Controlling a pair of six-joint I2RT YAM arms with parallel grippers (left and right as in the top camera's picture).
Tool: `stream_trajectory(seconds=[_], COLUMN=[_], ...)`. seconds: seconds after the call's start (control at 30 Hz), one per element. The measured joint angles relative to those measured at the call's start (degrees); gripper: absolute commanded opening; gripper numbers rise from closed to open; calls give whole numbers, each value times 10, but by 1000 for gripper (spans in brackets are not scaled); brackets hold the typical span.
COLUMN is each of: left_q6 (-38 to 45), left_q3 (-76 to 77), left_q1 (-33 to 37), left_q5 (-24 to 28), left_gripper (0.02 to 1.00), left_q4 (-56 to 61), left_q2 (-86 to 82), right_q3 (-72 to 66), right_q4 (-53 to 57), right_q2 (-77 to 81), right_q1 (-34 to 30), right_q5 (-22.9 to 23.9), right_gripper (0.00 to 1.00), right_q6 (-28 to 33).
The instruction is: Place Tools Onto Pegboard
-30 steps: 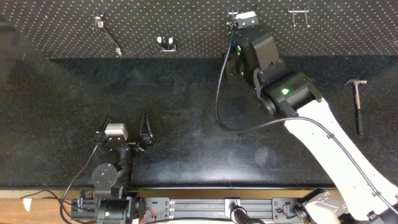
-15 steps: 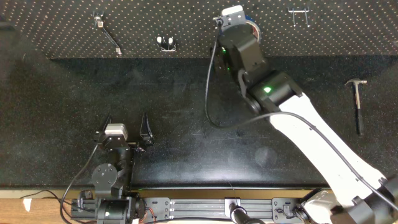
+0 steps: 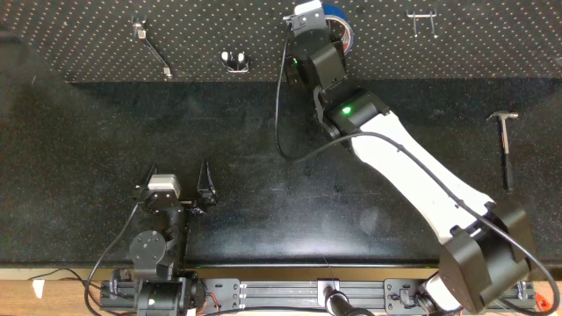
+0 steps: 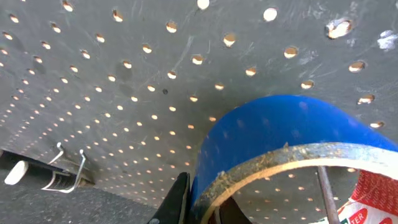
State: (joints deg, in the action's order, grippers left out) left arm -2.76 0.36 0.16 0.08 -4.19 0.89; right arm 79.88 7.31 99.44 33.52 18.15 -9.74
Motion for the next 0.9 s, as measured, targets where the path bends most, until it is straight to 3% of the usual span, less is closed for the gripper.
stream_trajectory(seconds=[0.1,0.17,0.23,0.4,0.57,0.67,0.7,0.73,0.9], left_q6=[0,0,0,0,0,0,0,0,0], left_q3=[0,0,0,0,0,0,0,0,0], left_q1=[0,0,0,0,0,0,0,0,0], left_q5=[0,0,0,0,0,0,0,0,0], left_gripper=[998,998,996,996,996,996,996,996,996], left_q4=[0,0,0,0,0,0,0,0,0], left_q2=[0,0,0,0,0,0,0,0,0], right_q3=[0,0,0,0,0,0,0,0,0], right_q4=[-1,-3,-12,-11,8,33,38,46,67], right_q2=[0,2,6,18,18,18,18,17,6], right_q1=[0,1,2,2,11,19,21,22,23], right_q5=[2,2,2,2,2,2,2,2,6], right_gripper=[141,292,336,562,647,612,443,404,402], right_q6=[5,8,15,18,20,19,19,20,21])
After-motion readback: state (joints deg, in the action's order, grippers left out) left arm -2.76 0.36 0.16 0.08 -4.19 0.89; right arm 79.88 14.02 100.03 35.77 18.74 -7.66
